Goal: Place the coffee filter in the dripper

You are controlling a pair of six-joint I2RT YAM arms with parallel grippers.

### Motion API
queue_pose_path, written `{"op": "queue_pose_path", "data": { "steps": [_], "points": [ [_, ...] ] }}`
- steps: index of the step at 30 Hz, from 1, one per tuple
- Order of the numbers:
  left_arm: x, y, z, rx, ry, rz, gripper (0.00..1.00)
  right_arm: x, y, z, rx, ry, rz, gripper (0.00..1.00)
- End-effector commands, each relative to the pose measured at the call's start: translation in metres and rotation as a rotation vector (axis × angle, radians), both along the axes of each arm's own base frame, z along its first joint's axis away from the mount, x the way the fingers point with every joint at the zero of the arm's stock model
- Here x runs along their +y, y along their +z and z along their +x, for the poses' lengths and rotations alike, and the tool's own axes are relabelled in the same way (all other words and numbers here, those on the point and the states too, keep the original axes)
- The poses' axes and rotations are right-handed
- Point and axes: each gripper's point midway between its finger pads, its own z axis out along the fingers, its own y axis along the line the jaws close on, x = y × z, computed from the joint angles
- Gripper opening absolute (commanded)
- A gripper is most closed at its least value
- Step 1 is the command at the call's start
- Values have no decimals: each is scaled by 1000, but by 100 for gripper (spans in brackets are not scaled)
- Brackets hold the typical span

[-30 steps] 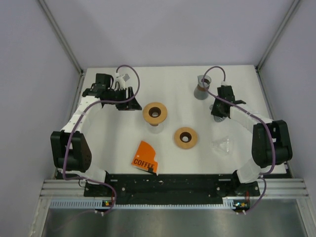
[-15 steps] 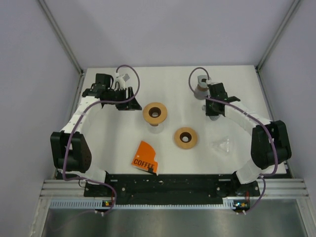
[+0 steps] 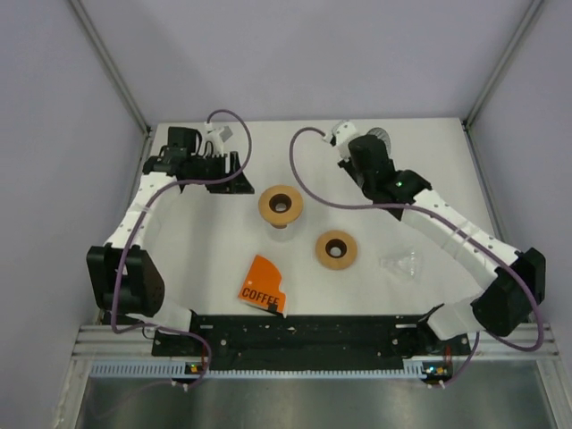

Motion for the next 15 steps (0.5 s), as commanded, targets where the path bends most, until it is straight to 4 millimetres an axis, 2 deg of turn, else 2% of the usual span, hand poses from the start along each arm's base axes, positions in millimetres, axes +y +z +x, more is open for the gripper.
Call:
{"op": "queue_pose_path", "data": {
  "steps": [1, 2, 6, 11, 15],
  "points": [
    [-6, 64, 2, -183, -49, -38, 67, 48, 88, -17, -310, 273, -257, 0],
    [-7, 71, 2, -195, -49, -45, 68, 58, 95, -22, -371, 312, -341, 0],
    [0, 98, 11, -259, 7, -20, 69, 90, 93, -36, -502, 429, -621, 0],
    [10, 128, 17, -348, 71, 19, 71, 120, 93, -45, -528, 480, -744, 0],
    [15, 156, 17, -462, 112, 40, 80, 144, 93, -63, -611, 529, -843, 0]
  ]
}}
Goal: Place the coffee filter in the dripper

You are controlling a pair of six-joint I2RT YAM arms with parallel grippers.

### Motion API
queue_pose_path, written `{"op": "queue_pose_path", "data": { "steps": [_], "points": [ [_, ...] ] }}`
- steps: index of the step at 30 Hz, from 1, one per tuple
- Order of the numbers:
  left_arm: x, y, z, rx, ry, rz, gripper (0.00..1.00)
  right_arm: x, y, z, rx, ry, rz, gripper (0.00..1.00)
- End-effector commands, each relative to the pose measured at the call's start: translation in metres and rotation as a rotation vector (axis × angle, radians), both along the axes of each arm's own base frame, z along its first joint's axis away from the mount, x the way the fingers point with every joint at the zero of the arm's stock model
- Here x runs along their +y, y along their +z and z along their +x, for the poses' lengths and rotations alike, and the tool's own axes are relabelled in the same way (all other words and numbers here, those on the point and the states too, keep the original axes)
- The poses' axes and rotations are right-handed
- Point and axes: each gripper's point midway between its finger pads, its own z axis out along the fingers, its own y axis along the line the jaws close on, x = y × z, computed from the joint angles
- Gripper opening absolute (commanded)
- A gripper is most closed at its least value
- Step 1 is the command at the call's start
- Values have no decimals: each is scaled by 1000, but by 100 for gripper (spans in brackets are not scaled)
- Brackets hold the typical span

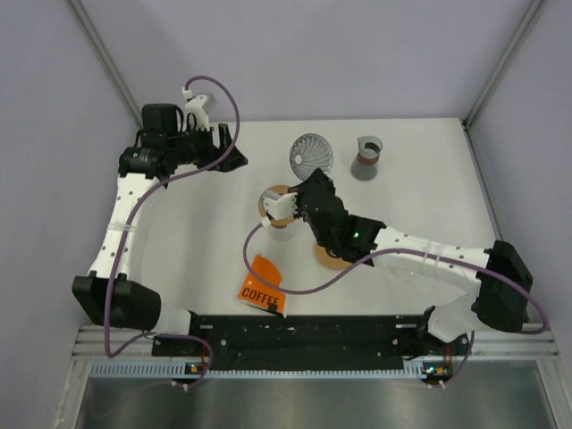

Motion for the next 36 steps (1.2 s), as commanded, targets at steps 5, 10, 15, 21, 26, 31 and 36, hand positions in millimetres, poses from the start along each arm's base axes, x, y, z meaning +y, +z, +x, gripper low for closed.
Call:
{"op": "queue_pose_path", "data": {
  "steps": [5, 10, 15, 21, 26, 31, 36],
  "points": [
    [0, 68, -7, -251, 58, 22, 89, 38, 30, -18, -172, 24, -117, 0],
    [-17, 72, -23, -312, 13, 75, 92, 53, 23, -23, -171, 46, -163, 0],
    [-28, 61, -25, -297, -12, 79, 92, 69, 23, -29, -181, 76, -175, 0],
    [-43, 30, -14, -226, -29, 100, 74, 76, 25, -35, -193, 101, -179, 0],
    [-55, 20, -16, -184, -74, 74, 40, 78, 25, -38, -193, 116, -159, 0],
    [-62, 7, -25, -106, -122, 55, 7, 81, 25, -39, -179, 134, -116, 0],
    [-70, -8, -38, 0, -193, 36, 0, 83, 31, -40, -170, 141, -33, 0]
  ]
}}
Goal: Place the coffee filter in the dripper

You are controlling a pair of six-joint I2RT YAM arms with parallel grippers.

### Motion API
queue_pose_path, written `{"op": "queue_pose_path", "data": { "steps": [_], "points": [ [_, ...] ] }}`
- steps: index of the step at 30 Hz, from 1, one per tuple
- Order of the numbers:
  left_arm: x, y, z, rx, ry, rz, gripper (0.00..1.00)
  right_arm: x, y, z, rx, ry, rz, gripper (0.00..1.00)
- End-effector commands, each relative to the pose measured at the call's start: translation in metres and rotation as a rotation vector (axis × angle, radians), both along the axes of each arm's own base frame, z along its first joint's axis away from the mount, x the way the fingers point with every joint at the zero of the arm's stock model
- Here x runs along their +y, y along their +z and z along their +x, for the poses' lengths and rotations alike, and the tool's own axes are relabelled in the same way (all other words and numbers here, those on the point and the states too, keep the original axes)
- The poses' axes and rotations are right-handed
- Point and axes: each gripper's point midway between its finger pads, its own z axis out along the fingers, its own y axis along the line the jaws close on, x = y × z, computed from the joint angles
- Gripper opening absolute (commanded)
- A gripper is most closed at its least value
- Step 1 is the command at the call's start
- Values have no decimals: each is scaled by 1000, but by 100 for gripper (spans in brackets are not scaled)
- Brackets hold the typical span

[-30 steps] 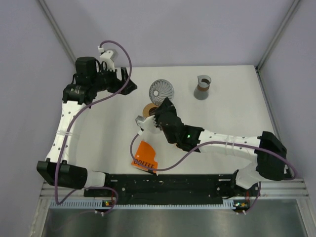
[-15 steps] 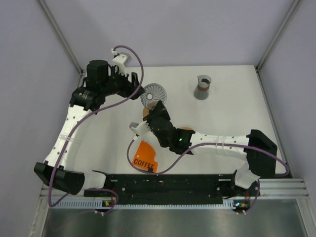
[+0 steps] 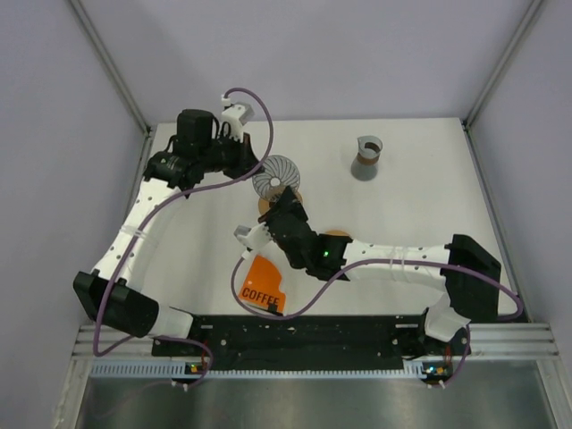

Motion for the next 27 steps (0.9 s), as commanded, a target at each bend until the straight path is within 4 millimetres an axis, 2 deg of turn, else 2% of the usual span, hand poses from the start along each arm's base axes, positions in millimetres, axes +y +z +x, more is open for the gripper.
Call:
{"op": "queue_pose_path", "data": {
  "steps": [1, 2, 3, 4, 5, 6, 9, 11, 15, 18, 20, 23, 25, 27],
  "points": [
    [-9, -8, -15, 108, -73, -35, 0, 8, 54, -4, -43, 10, 283, 0],
    [-8, -7, -14, 114, -64, -42, 0, 6, 58, -3, -51, 3, 305, 9],
    [-6, -6, -13, 121, -52, -53, 0, 5, 60, -3, -56, -8, 329, 27],
    [-3, -1, -11, 117, -38, -68, 0, 3, 64, -2, -53, -17, 362, 50],
    [-1, 2, -8, 119, -24, -83, 0, 3, 68, -3, -36, -22, 407, 59],
    [1, 4, -6, 116, -23, -97, 0, 3, 71, -5, -3, -18, 448, 64],
    [9, 8, 0, 124, -1, -130, 0, 11, 59, -19, 205, 73, 517, 80],
    [13, 6, 4, 142, 18, -158, 0, 12, 62, -31, 315, 144, 593, 90],
    [18, 2, 7, 194, 28, -224, 0, 11, 66, -51, 518, 242, 714, 97],
    [15, 1, 6, 222, 16, -250, 0, 11, 72, -66, 704, 311, 800, 98],
    [14, -2, 5, 242, 18, -262, 0, 5, 86, -59, 792, 306, 933, 98],
    [14, -5, 5, 264, 34, -277, 0, -15, 111, -22, 921, 180, 1243, 96],
    [14, -7, 5, 278, 54, -285, 0, -25, 114, 2, 991, 16, 1436, 90],
    [16, -8, 5, 281, 78, -289, 0, -28, 105, 19, 1024, -113, 1482, 86]
  ]
}}
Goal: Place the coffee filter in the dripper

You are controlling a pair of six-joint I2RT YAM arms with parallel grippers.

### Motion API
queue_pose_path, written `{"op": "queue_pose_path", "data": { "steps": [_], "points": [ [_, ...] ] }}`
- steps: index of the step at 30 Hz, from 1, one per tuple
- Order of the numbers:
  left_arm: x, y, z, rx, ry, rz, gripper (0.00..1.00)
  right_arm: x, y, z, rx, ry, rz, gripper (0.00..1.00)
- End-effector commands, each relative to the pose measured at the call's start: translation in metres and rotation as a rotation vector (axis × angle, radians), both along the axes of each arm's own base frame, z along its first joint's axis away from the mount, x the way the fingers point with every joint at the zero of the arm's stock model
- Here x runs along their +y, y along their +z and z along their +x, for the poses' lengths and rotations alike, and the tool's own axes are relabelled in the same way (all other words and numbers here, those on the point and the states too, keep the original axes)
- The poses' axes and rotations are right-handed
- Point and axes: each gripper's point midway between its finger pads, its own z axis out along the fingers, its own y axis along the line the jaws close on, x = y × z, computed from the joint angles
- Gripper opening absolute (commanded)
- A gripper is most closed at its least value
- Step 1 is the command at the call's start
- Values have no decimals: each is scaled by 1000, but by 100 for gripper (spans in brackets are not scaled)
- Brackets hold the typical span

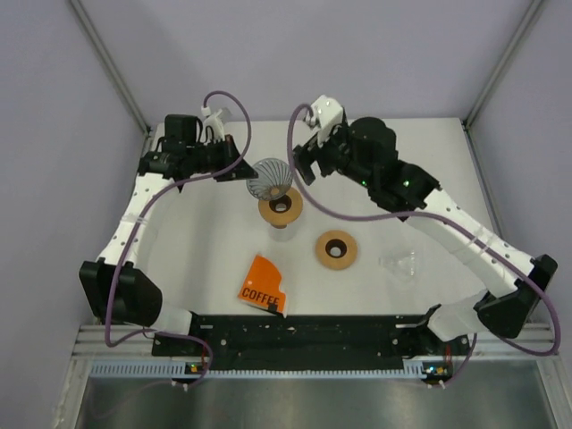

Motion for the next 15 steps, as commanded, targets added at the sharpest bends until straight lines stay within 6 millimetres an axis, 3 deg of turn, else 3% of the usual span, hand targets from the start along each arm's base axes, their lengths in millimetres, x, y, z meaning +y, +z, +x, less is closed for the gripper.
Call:
{"op": "queue_pose_path", "data": {
  "steps": [1, 10, 15],
  "points": [
    [-3, 17, 2, -37, 27, -57, 0, 3, 3, 20, 351, -157, 247, 84],
    [0, 17, 3, -44, 91, -73, 0, 16, -53, 29, 495, -199, 152, 72],
    [-2, 11, 5, -24, 91, -93, 0, 23, -70, 31, 529, -194, 127, 52]
  ]
}}
